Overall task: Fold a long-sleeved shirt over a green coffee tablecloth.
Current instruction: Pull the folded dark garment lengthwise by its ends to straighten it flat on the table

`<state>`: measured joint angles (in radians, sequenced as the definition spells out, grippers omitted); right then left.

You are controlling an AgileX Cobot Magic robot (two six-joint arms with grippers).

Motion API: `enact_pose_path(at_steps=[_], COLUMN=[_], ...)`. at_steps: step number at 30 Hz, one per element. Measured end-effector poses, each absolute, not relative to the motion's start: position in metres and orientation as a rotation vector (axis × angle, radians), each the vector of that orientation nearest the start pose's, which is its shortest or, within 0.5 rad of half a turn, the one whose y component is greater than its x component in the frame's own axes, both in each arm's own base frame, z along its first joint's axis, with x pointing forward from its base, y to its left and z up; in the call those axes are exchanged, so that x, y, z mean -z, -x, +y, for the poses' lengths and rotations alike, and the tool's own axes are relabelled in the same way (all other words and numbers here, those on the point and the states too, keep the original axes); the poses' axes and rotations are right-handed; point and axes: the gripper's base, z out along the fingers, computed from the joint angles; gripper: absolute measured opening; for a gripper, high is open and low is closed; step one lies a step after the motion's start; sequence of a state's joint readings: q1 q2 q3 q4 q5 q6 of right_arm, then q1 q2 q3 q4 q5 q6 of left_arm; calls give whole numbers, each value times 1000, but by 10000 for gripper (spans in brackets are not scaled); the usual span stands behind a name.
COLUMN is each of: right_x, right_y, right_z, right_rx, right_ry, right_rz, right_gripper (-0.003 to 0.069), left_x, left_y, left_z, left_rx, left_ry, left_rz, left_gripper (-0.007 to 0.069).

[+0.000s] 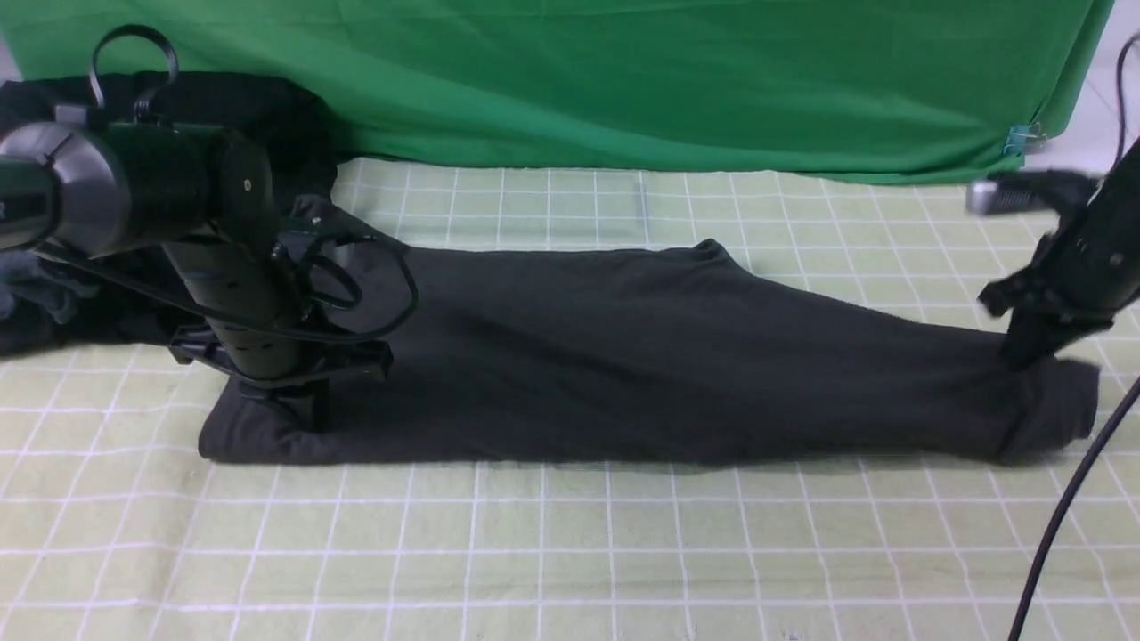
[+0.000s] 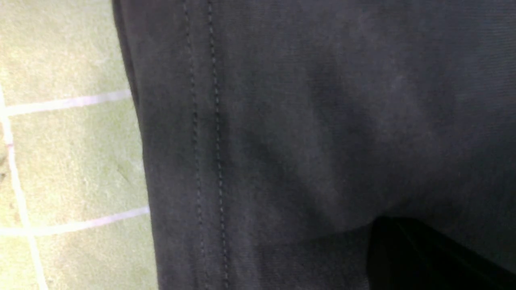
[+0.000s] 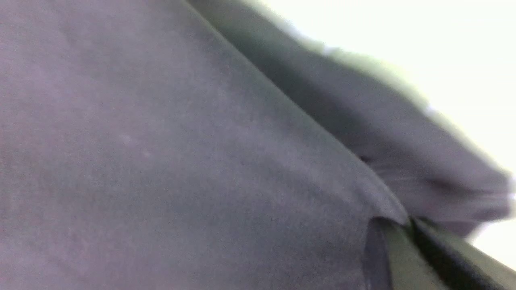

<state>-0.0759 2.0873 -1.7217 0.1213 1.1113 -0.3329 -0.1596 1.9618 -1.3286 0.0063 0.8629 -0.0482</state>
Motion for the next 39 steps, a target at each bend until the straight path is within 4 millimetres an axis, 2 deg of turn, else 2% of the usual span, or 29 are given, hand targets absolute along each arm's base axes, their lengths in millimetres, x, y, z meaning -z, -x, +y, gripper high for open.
enact_pose_path(at_steps=[1,5,9,13,14,17,18,20,24,26,27,28,30,32,36,38,39], right_x=[-224,-233,-211,-187,-182,-185,-186,-202,-243,-265,-267,-279,-287,-281,-246,-229,-221], right_y=[-439,-444,-452,-460,-463,-466,-466,-467,-454,-443,-442,-435,-424,-418,-406,-399,-396], right_z=[-24,-25,-25,-30,-33,-39,-39,-42,-43,-41,-42,-39,-34,-31,-30,-33,-35], right_rx=[-84,-65,-56,-1,45,142,147,189,193,171,172,134,54,20,-23,-32,-35], right_ry=[318,321,330,345,322,269,261,221,127,102,100,98,117,134,135,99,89], right_rz=[2890,2849,2872,2893,2880,2856,2855,2835,2825,2824,2824,2819,2828,2863,2979,3024,3043], right_gripper=[20,20,38,139,204,312,322,343,289,219,211,148,52,20,4,27,64], left_x=[-168,-168,-168,-168,-168,-169,-169,-173,-182,-191,-193,-202,-214,-217,-210,-200,-191], left_y=[-379,-379,-378,-378,-378,-378,-378,-377,-373,-369,-368,-367,-366,-367,-371,-373,-375], left_z=[-61,-61,-60,-61,-61,-61,-60,-61,-60,-59,-59,-60,-63,-64,-66,-66,-66], left_rx=[17,17,17,18,17,18,18,26,28,31,31,49,107,138,163,157,147], left_ry=[-172,-170,-171,-170,-170,-170,-170,-165,-164,-159,-159,-142,-102,-79,-51,-50,-53], left_rz=[2976,2977,2981,2983,2984,2981,2980,2967,2954,2942,2938,2908,2853,2832,2836,2856,2872], left_gripper=[-4,-4,-4,-4,-4,-4,-4,-4,-4,-4,-4,-4,-4,-4,-4,-4,-4])
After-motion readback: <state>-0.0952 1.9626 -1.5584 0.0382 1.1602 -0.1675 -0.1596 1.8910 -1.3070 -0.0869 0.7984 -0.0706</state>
